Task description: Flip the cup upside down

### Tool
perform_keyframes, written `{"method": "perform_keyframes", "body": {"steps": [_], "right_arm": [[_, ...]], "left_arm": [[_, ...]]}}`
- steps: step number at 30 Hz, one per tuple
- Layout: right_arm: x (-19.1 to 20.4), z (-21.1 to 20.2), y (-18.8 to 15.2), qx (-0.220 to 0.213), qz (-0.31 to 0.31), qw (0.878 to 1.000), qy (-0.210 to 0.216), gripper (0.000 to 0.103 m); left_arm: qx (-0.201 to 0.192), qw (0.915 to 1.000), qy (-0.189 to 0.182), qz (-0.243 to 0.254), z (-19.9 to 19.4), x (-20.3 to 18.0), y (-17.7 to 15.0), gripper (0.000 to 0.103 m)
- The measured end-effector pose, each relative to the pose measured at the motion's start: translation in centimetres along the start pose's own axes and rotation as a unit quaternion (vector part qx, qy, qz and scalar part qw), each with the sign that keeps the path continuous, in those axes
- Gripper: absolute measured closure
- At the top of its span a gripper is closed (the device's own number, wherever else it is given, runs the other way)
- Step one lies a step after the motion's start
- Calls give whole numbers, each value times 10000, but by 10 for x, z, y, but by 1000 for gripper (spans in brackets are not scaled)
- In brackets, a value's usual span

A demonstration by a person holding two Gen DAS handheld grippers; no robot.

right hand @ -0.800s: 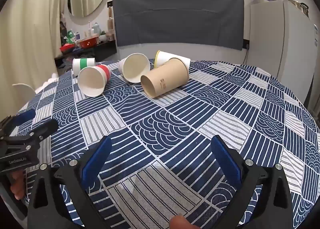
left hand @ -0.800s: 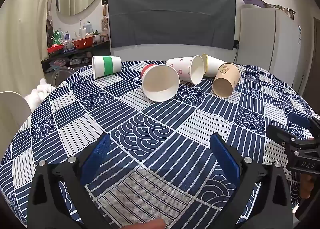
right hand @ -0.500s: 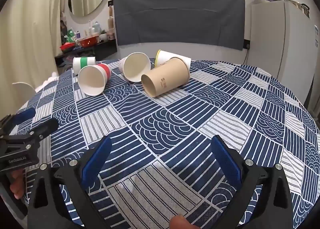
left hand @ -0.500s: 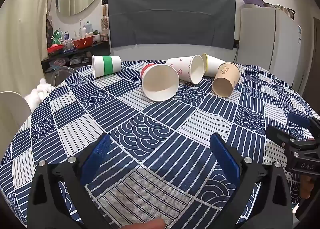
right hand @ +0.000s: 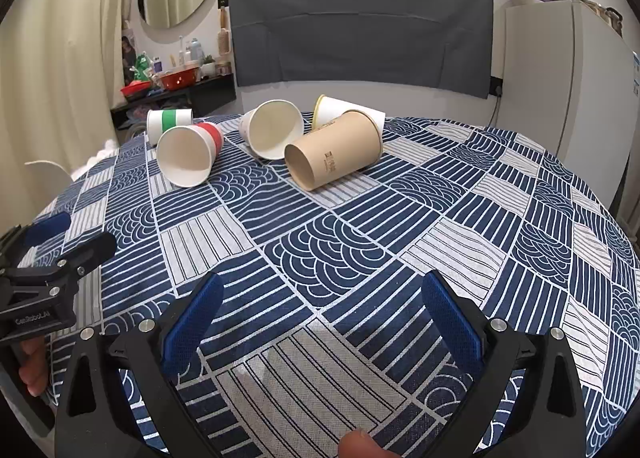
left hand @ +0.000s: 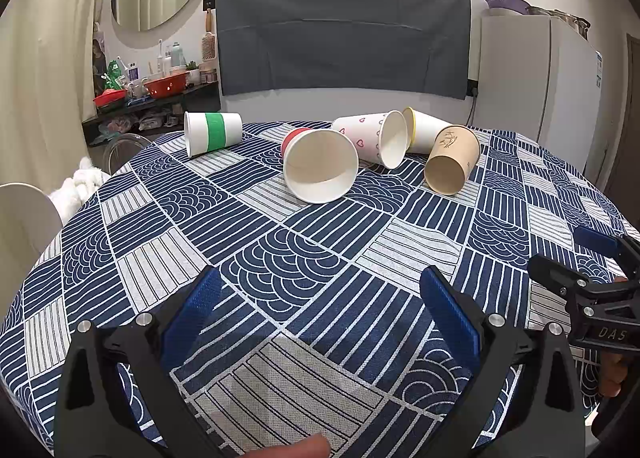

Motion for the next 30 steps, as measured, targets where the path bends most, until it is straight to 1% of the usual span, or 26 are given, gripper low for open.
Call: {"method": "perform_keyframes", "body": {"steps": [30], "right_arm": [[3, 4, -3, 85, -67, 9999, 3, 8]], "left_arm": [[-12, 10000, -1, 16, -1, 0, 0, 6]]}}
Point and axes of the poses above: each gripper's, at about its wrist camera, not at the fingertips, and z roughly the way its jaws point, x to its left, y to its top, the point moved 6 cm from there along z, roughly the way its jaws point, and after that the axes turned 1 degree about -x, right-handed, at the moved point
